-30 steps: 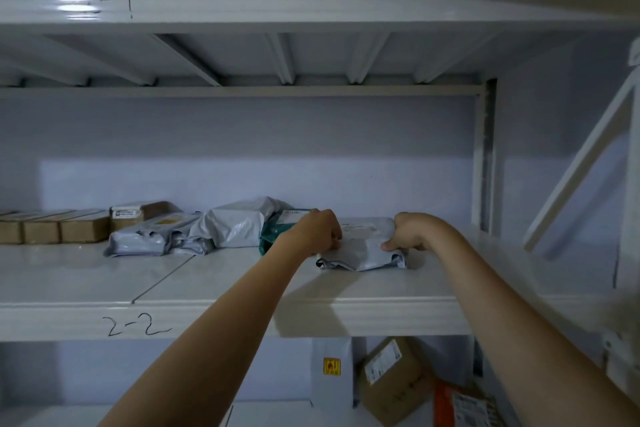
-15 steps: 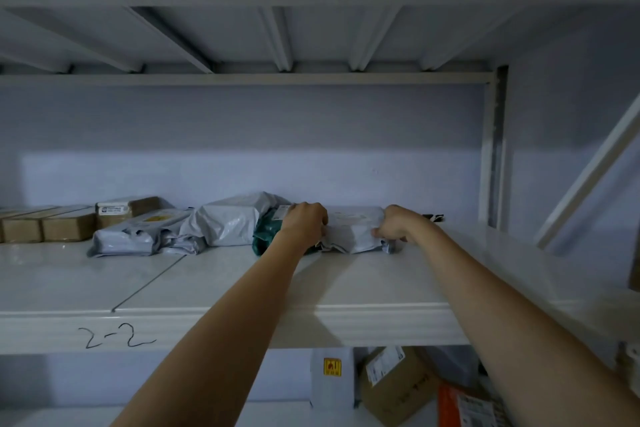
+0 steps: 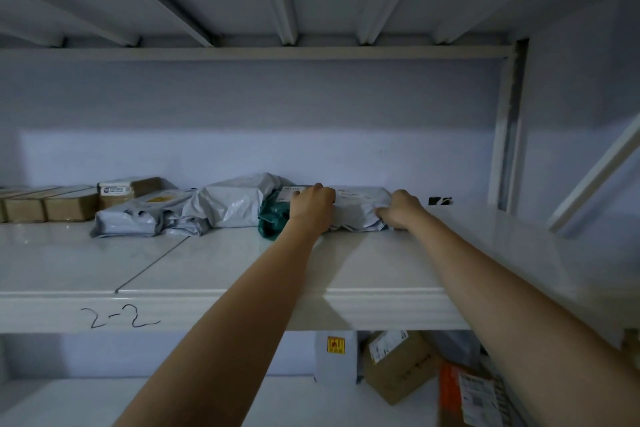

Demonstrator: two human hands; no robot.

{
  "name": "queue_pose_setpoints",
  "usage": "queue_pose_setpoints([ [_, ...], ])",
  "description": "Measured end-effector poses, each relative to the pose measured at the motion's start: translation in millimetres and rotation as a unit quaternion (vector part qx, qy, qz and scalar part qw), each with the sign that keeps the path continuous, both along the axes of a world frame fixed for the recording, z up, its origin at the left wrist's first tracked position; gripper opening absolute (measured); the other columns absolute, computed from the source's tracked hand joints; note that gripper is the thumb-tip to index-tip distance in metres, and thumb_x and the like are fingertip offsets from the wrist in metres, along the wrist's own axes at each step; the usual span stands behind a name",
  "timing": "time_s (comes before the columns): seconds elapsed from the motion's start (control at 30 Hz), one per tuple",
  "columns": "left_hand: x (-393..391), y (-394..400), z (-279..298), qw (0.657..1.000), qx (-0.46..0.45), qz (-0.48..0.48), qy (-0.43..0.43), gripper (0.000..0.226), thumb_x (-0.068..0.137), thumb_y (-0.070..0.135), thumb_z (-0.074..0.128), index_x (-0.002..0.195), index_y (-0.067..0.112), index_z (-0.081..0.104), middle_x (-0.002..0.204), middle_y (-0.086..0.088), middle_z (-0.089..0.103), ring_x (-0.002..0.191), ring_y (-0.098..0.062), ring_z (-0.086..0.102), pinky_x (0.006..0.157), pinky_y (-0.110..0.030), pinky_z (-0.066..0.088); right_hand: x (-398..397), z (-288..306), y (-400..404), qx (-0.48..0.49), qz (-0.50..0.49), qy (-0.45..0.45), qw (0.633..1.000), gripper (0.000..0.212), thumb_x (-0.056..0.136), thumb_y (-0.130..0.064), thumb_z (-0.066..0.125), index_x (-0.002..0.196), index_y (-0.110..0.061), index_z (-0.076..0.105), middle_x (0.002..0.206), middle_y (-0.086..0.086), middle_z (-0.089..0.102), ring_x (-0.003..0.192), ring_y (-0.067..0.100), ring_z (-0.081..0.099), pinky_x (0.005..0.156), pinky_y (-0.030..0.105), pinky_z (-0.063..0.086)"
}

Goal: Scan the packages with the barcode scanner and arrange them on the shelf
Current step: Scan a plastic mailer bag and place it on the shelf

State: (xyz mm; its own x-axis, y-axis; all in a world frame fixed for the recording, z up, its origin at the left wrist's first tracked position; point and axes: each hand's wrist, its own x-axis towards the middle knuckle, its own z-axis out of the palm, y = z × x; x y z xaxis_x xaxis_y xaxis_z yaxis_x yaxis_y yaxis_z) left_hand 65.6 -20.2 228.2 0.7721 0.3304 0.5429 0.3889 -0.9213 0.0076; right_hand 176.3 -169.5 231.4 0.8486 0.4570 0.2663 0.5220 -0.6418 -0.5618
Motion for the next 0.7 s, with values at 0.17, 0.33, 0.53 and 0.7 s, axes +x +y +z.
queue_pose_setpoints([
  [0.17,-24,-22,5,0.993,-0.085,-0.056,-0.063,0.028,0.092,0.019,0.052,0.117,0.017,0.065,0.119,-0.01,0.065,0.107,-0.032,0.062,0.089,-0.04,0.053,-30,5,-14,0.066,-0.023,-0.047,0.996,0.023,0.094,-0.028,0.06,0.089,-0.007,0.05,0.107,0.019,0.063,0.074,0.026,0.056,0.058,0.028,0.041],
  [0.33,-79,-60,-9,0.955,-0.204,-0.139,-0.164,0.023,0.09,0.014,0.054,0.102,0.017,0.073,0.101,-0.002,0.073,0.092,-0.017,0.066,0.084,-0.029,0.053,-90,-1,-52,0.183,0.046,-0.066,0.98,0.023,0.093,-0.023,0.06,0.112,-0.012,0.068,0.112,0.009,0.07,0.103,0.024,0.067,0.084,0.027,0.049],
  [0.53,-168,-127,-66,0.854,-0.399,-0.287,-0.17,0.022,0.085,0.02,0.049,0.077,0.023,0.07,0.062,0.001,0.07,0.054,-0.013,0.063,0.052,-0.024,0.051,-178,-45,-114,0.169,0.18,0.006,0.969,0.019,0.094,-0.02,0.063,0.08,-0.024,0.075,0.071,-0.006,0.074,0.061,0.009,0.07,0.065,0.026,0.058],
  [0.7,-181,-131,-114,0.862,-0.429,-0.258,-0.079,0.023,0.086,0.019,0.053,0.076,0.02,0.073,0.069,0.004,0.073,0.065,-0.009,0.069,0.066,-0.032,0.059,-205,-81,-132,0.043,0.209,0.067,0.975,0.019,0.098,-0.028,0.06,0.09,-0.027,0.076,0.077,-0.01,0.076,0.069,0.003,0.072,0.063,0.014,0.055],
])
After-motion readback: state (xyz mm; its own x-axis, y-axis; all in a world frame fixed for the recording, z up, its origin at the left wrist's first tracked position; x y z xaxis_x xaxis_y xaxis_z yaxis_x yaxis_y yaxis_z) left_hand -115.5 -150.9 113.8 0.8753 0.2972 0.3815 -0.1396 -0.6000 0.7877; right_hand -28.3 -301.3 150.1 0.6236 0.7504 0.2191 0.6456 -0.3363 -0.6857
